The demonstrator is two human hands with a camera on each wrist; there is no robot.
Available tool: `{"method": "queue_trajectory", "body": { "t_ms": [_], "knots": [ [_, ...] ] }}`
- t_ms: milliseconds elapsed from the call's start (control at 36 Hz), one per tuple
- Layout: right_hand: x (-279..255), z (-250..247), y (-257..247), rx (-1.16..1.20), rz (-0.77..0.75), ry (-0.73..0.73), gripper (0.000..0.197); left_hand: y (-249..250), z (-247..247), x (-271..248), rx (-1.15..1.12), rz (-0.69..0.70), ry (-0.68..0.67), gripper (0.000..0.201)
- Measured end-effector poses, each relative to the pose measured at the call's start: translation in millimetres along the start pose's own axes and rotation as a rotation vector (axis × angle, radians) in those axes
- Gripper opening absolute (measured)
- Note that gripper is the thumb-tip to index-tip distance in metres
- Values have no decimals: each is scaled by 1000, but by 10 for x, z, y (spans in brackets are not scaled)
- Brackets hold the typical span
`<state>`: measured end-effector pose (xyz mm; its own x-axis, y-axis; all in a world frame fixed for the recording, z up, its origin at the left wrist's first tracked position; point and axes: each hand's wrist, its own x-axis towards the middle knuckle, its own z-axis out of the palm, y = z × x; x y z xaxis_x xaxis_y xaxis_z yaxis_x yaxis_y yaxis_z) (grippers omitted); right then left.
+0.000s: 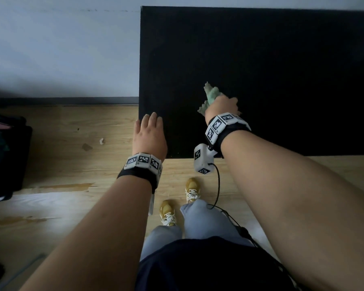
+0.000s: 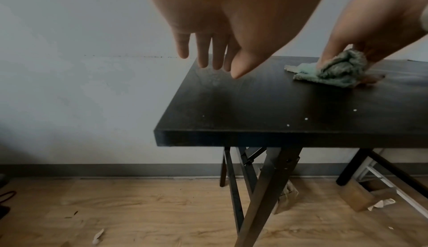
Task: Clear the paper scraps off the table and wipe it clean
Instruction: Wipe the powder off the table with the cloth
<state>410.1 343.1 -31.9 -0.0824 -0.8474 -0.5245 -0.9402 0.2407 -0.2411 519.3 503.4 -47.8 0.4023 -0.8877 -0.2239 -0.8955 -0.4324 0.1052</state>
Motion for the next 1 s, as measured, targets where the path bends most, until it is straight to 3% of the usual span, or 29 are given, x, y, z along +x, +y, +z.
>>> {"method": "queue_trajectory", "body": {
  "t_ms": [167,278,361,445,556,639,750,833,1000],
  "knots": [
    [245,-125,-195,-129,-173,-14,42,46,0,183,-24,-57,40,55],
    [375,-147,-166,-8,-270,-13,38,62,26,238,-39,-84,41,55],
    [473,-229,-190,122,-160,-95,54,74,65,215,-47,-96,44,56],
    [463,-212,-186,174,-147,-159,73,94,105,156,-55,-100,48,56],
    [376,-16,-4,83,-173,-134,82,97,113,50,-71,-84,40,57],
    [248,47,104,25,-142,-205,89,43,82,-45,-57,-63,40,57],
    [0,169,323,-29,-151,-195,77,-74,34,-216,-42,-57,46,56],
    [-210,294,522,-138,-285,-100,44,-162,23,-373,-25,-53,36,56],
    [-525,546,636,-142,-259,-114,38,-337,35,-639,-4,-66,32,55]
  ]
}}
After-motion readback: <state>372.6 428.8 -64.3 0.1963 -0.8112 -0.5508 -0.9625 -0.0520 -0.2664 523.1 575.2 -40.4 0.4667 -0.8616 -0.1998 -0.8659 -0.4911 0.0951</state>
